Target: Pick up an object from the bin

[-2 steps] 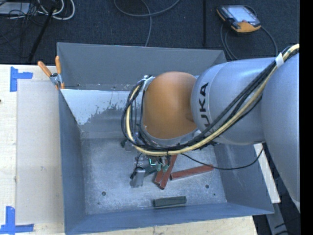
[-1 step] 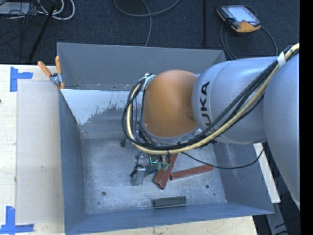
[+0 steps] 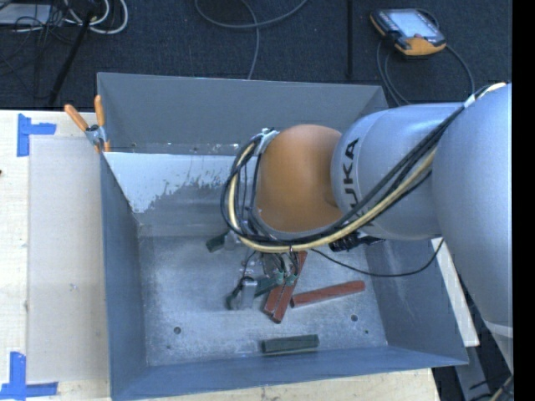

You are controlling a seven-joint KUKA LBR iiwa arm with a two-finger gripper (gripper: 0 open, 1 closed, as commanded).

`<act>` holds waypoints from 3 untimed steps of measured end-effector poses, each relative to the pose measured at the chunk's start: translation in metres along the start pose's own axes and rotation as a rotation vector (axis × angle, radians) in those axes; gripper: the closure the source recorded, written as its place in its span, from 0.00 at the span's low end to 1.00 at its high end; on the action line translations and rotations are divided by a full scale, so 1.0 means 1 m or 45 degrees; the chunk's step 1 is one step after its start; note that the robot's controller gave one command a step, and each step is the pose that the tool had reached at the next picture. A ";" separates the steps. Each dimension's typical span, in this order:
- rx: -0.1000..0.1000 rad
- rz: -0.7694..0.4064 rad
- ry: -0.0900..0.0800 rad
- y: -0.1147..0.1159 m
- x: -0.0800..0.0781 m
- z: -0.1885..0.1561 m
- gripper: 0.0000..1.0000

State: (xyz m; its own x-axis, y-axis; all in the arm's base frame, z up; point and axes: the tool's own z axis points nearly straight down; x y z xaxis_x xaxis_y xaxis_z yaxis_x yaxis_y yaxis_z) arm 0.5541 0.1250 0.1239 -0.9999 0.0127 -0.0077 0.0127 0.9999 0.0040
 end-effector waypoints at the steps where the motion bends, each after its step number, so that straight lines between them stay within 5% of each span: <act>1: 0.007 -0.066 0.014 -0.020 0.026 0.055 0.00; 2: 0.005 0.125 0.010 -0.060 0.001 0.032 1.00; 3: 0.005 0.126 0.010 -0.060 0.001 0.032 1.00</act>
Offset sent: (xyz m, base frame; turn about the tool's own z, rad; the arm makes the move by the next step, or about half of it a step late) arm -0.0020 -0.0596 -0.0318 0.0958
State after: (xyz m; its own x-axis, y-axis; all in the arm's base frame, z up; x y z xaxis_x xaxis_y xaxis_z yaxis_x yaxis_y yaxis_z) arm 0.5523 0.0652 0.0918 -0.9937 0.1117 0.0002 0.1117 0.9937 0.0008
